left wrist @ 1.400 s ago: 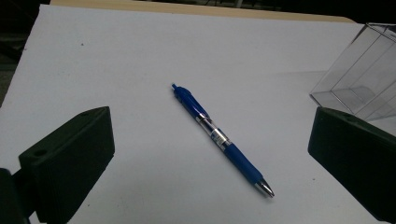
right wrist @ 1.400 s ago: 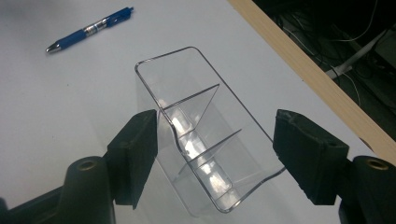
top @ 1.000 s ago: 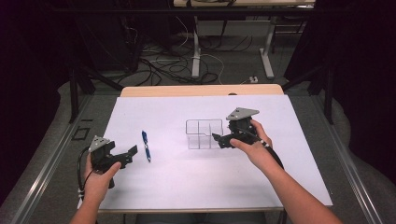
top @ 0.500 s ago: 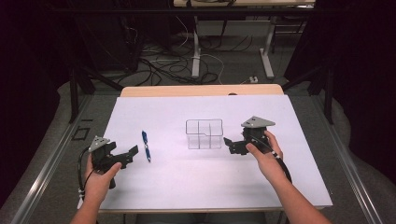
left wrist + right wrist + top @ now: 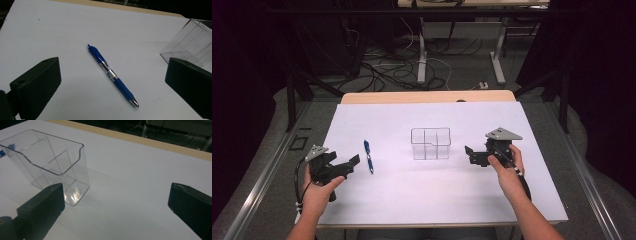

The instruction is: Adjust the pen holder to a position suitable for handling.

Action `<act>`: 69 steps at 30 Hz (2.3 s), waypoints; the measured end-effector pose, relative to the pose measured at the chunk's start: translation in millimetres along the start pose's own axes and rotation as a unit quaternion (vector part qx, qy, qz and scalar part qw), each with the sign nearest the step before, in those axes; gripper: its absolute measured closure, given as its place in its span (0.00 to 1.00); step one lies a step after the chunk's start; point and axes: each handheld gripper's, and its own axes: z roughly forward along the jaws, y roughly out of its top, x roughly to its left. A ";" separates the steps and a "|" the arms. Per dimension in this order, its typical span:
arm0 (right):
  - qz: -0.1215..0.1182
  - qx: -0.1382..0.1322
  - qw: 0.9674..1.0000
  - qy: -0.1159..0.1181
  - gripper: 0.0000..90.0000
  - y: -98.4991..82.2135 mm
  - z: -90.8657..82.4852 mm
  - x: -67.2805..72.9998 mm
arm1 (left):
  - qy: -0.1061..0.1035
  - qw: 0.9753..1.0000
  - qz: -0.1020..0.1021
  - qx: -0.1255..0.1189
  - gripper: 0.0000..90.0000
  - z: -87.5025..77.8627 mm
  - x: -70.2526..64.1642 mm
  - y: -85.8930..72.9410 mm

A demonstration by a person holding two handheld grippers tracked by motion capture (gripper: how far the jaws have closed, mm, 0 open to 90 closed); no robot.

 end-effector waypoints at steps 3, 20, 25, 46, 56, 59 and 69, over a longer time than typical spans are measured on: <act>0.010 0.000 1.000 -0.006 0.00 -2.4 -2.0 -5.9 | 0.000 1.000 0.002 0.003 0.00 -0.1 -0.1 0.1; 0.029 0.003 1.000 -0.010 0.00 -8.2 -4.7 -12.7 | -0.009 0.999 -0.046 -0.004 0.18 3.0 -6.7 17.9; 0.029 0.001 1.000 -0.007 0.00 -8.1 -5.4 -12.8 | -0.007 0.999 -0.045 0.011 0.25 7.5 -10.5 23.3; 0.029 0.006 1.000 -0.004 0.00 -7.2 -7.2 -14.3 | 0.014 0.989 -0.105 0.102 0.46 32.0 -8.4 37.2; 0.032 0.004 0.999 -0.002 0.00 -7.0 -7.5 -15.6 | 0.020 0.970 -0.161 0.183 0.53 40.5 -6.8 45.1; 0.033 0.004 0.999 -0.002 0.00 -7.1 -7.3 -15.8 | 0.025 0.964 -0.181 0.193 0.54 45.9 -7.0 45.3; 0.033 0.010 0.999 0.000 0.00 -7.5 -7.6 -17.2 | 0.042 0.947 -0.218 0.234 0.60 62.6 -7.9 42.7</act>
